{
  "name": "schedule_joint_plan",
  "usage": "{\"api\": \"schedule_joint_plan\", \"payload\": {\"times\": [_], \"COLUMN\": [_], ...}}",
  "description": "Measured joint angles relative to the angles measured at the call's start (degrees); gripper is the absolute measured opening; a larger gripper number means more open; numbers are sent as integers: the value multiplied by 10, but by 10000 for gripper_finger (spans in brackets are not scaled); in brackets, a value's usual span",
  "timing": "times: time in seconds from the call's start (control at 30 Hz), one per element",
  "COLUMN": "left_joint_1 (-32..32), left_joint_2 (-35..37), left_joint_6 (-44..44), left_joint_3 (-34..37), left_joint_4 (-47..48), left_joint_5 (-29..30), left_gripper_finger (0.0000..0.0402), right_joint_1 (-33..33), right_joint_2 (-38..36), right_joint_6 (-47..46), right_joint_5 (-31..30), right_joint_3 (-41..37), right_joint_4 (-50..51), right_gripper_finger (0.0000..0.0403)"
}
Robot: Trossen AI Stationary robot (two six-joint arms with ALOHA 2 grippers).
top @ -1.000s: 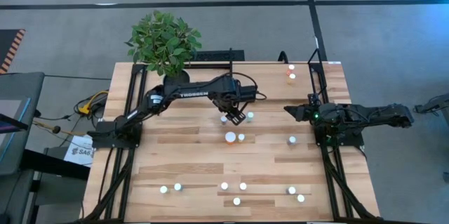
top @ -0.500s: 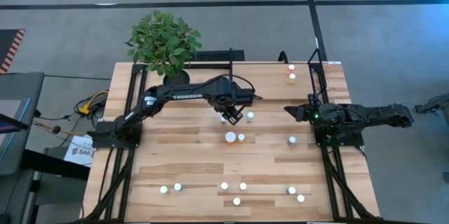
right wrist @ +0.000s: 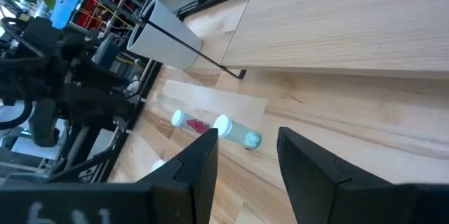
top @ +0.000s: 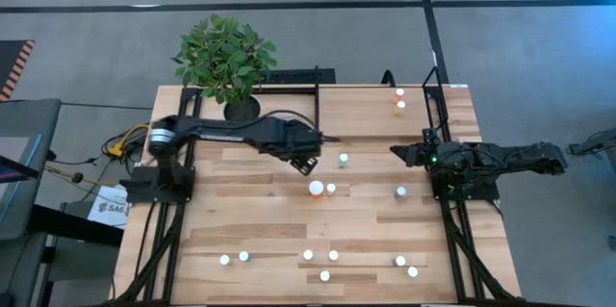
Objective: Pick and place medicine bottles onto shelf by color
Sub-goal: Adjust the blue pill bottle
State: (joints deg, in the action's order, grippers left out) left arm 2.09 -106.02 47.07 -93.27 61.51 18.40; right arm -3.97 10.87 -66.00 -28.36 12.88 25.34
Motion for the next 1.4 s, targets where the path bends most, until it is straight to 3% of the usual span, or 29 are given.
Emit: {"api": "schedule_joint_plan", "payload": {"times": [0.1, 0.23, 0.57, 1.4], "left_joint_1": [0, 0, 1, 7], "left_joint_2": [30, 34, -29, -87], "left_joint_6": [-22, -43, -35, -47], "left_joint_3": [76, 120, 125, 126], "left_joint_4": [-112, -192, -218, -252], "left_joint_5": [5, 8, -28, -64], "left_gripper_finger": [190, 190, 190, 190], "right_joint_1": [0, 0, 0, 0], "right_joint_2": [0, 0, 0, 0], "right_joint_6": [0, 0, 0, 0], "right_joint_5": [0, 0, 0, 0], "right_joint_3": [0, 0, 0, 0], "right_joint_4": [0, 0, 2, 11], "right_gripper_finger": [170, 170, 170, 170]}}
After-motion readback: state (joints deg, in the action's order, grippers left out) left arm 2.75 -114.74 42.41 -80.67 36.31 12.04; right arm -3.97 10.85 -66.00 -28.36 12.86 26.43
